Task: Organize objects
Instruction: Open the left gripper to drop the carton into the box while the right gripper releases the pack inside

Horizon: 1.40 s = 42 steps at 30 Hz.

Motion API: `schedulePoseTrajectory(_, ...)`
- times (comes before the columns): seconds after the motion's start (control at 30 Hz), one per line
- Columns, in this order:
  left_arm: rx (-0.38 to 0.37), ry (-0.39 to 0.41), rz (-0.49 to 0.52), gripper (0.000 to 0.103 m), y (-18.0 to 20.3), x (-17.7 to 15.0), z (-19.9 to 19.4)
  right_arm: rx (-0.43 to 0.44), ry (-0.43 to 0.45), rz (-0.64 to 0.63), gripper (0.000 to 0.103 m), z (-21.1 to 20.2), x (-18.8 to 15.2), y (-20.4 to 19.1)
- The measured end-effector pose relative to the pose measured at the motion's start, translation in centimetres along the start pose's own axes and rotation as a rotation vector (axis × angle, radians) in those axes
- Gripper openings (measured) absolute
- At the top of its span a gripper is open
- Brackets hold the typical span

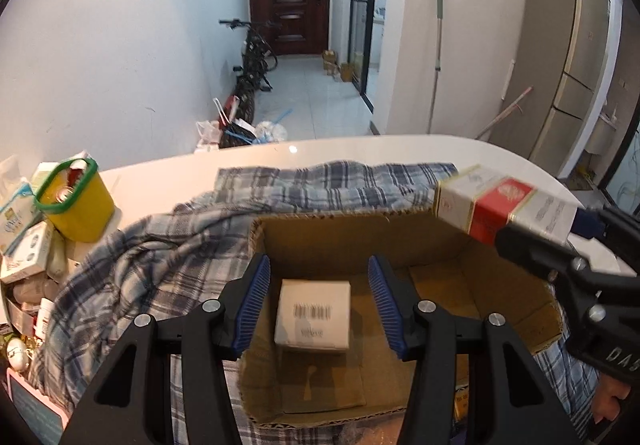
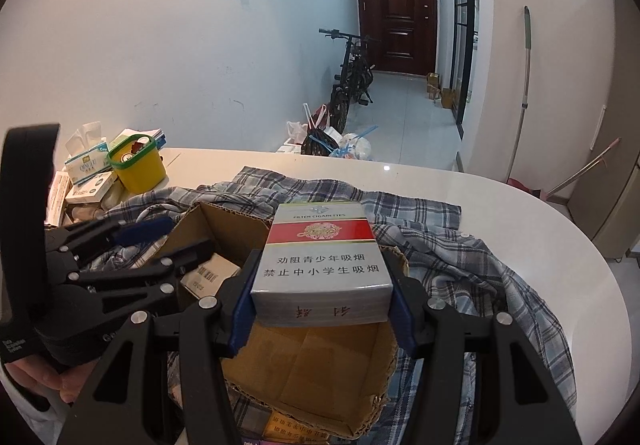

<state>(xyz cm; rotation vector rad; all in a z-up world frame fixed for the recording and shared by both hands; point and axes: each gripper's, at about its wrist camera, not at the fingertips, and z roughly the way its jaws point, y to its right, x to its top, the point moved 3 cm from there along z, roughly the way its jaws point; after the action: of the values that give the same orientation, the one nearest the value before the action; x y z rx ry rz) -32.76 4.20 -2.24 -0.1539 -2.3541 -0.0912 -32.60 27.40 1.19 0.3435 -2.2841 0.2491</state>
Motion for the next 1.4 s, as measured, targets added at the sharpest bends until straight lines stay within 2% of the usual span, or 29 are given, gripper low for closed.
schedulePoseTrajectory(0.03, 0.011, 0.019, -0.004, 0.059, -0.1, 0.2, -0.4, -0.010, -0.006, -0.003, 0.055, 0.1, -0.2, -0.1)
schedulePoseTrajectory(0.1, 0.017, 0.057, -0.022, 0.075, -0.5, 0.5, -1.2, -0.016, -0.026, -0.014, 0.055, 0.5, -0.6, -0.4)
schedulePoseTrajectory(0.3, 0.063, 0.147, -0.023, 0.076, -1.0, 1.1, -2.9, -0.023, -0.061, -0.001, 0.055, 1.9, -1.3, -0.3)
schedulePoseTrajectory(0.5, 0.069, 0.145, -0.024, 0.076, -1.1, 1.3, -3.0, -0.019, -0.084, 0.011, 0.055, 2.6, -1.7, -0.2)
schedulePoseTrajectory(0.63, 0.071, 0.138, -0.029, 0.076, -1.2, 1.4, -3.0, -0.059, -0.085, -0.001, 0.055, 3.1, -2.0, -0.1)
schedulePoseTrajectory(0.77, 0.074, 0.148, -0.032, 0.076, -1.3, 1.5, -3.2, -0.062, -0.085, 0.004, 0.055, 3.2, -2.0, 0.0)
schedulePoseTrajectory(1.0, 0.072, 0.168, -0.039, 0.076, -1.4, 1.6, -3.7, -0.073, -0.022, -0.003, 0.055, 1.9, -1.3, -0.1)
schedulePoseTrajectory(1.2, 0.078, 0.223, -0.030, 0.076, -1.3, 1.8, -5.1, -0.055, 0.040, 0.023, 0.055, 0.7, -0.6, 0.1)
schedulePoseTrajectory(1.3, 0.092, 0.259, -0.044, 0.076, -1.5, 1.9, -6.1, -0.053, 0.107, 0.050, 0.055, -0.5, -0.1, 0.4)
schedulePoseTrajectory(1.4, 0.083, 0.292, -0.081, 0.077, -2.2, 2.1, -6.8, -0.096, 0.168, 0.071, 0.055, -1.7, 0.3, 0.8)
